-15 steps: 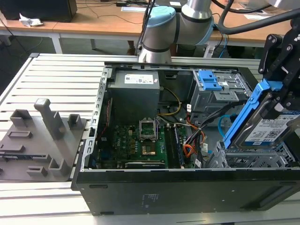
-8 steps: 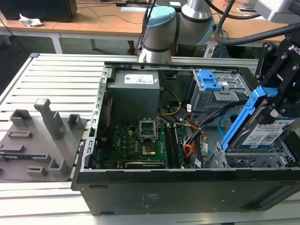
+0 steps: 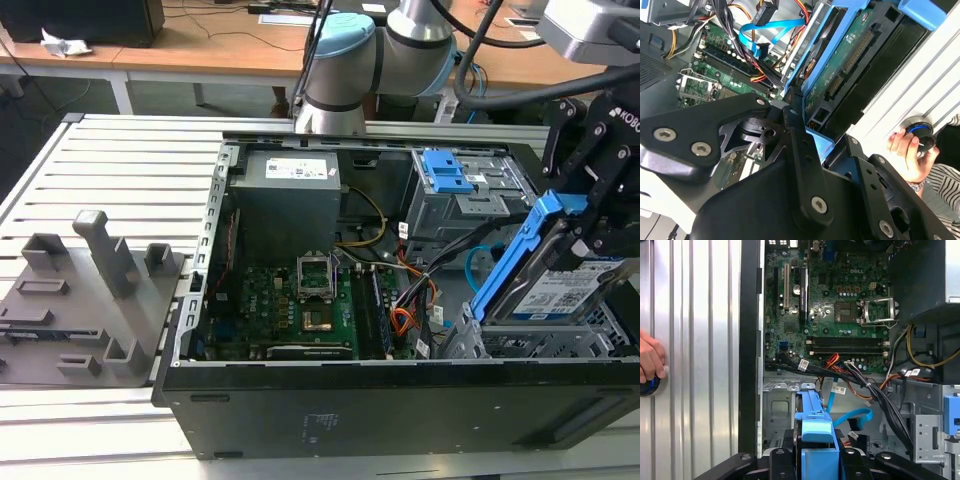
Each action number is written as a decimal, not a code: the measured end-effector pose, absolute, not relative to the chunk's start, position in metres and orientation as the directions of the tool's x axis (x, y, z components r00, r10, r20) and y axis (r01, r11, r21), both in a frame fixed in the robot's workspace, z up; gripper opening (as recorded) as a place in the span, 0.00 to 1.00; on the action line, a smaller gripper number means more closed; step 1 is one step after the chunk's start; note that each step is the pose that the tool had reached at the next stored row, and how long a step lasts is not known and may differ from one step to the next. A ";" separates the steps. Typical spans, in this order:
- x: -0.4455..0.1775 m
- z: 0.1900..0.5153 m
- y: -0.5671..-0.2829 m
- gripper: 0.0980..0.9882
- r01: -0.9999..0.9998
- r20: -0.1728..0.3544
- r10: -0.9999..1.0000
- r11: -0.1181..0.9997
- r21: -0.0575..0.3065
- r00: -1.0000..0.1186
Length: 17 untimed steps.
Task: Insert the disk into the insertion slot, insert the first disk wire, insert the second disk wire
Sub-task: 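Insert the disk into the insertion slot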
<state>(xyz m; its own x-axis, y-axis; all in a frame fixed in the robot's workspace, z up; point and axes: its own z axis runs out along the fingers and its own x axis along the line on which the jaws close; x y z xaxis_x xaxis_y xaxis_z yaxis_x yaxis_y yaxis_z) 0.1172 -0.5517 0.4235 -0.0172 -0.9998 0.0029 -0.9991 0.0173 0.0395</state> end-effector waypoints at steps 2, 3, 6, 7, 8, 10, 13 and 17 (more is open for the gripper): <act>0.117 0.422 -0.552 0.30 -0.999 0.003 -1.000 0.017 0.039 -0.017; 0.117 0.421 -0.552 0.30 -0.999 0.003 -1.000 0.017 0.039 -0.017; 0.117 0.417 -0.552 0.30 -0.999 0.003 -1.000 0.017 0.040 -0.017; 0.117 0.416 -0.552 0.30 -0.999 0.003 -1.000 0.017 0.039 -0.017; 0.117 0.415 -0.552 0.30 -0.999 0.003 -1.000 0.017 0.039 -0.017; 0.117 0.412 -0.552 0.30 -0.999 0.003 -1.000 0.017 0.039 -0.017; 0.117 0.409 -0.552 0.30 -0.999 0.003 -1.000 0.017 0.039 -0.017; 0.117 0.408 -0.552 0.30 -0.999 0.003 -1.000 0.017 0.039 -0.017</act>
<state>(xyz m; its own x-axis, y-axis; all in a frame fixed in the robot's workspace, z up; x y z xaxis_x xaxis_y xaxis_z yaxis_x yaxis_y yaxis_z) 0.1172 -0.5517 0.4083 -0.0172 -0.9998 0.0028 -0.9991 0.0173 0.0395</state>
